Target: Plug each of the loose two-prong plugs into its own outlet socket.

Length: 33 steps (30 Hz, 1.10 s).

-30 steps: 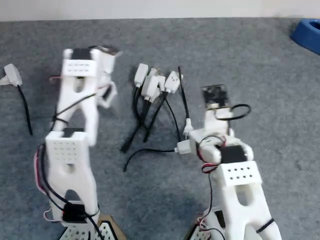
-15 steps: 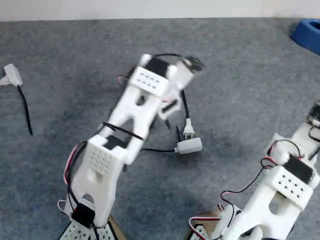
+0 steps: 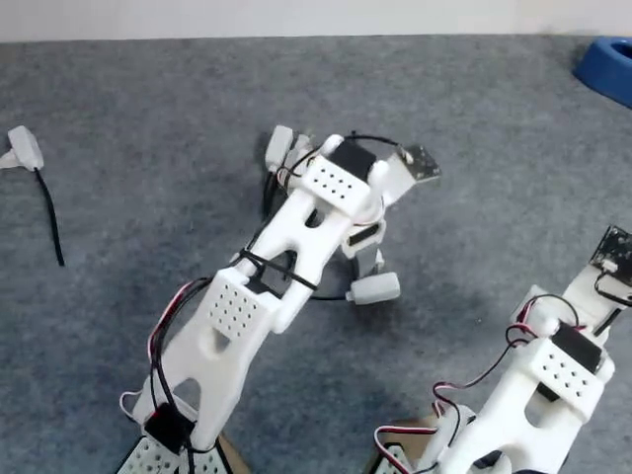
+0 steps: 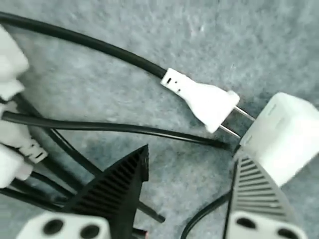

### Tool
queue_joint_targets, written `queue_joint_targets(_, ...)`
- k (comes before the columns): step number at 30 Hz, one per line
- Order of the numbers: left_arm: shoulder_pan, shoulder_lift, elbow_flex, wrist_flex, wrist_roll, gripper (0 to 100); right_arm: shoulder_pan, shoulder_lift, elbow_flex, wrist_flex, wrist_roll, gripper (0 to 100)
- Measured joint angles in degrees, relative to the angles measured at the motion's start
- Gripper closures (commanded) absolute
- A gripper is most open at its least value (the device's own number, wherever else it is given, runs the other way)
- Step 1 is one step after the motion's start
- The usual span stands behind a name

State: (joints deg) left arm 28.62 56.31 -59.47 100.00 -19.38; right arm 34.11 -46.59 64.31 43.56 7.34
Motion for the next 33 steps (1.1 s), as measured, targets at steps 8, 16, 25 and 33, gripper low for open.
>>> queue_joint_targets(8,2.29,-0.35,3.52,0.09,2.81,73,0.0,0.0,0.44,0.0,0.0,81.0)
queue_joint_targets(16,5.98,-13.19,18.2,0.18,5.63,73,0.0,0.0,0.44,0.0,0.0,81.0)
queue_joint_targets(25,2.73,-18.55,22.68,0.18,6.24,73,-16.18,0.09,-1.67,5.8,0.53,81.0)
queue_joint_targets(33,-18.99,-18.64,24.53,0.18,6.33,73,-30.24,18.37,-26.2,16.88,0.97,81.0)
